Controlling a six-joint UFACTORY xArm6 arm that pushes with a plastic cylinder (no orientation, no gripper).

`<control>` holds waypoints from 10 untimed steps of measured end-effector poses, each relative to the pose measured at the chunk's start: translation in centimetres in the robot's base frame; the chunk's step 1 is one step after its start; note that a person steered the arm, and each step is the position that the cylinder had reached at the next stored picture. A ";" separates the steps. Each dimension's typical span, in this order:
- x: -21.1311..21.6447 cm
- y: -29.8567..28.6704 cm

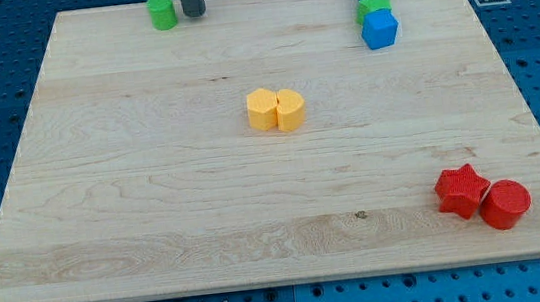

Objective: Move the green circle towards the top left of the board

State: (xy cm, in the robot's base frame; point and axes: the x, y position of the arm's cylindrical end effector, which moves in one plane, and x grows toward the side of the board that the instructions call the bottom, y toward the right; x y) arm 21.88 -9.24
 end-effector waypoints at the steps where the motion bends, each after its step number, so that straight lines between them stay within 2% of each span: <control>1: 0.0 -0.7; 10: 0.6 -9.6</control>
State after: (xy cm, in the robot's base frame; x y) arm 22.51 -18.82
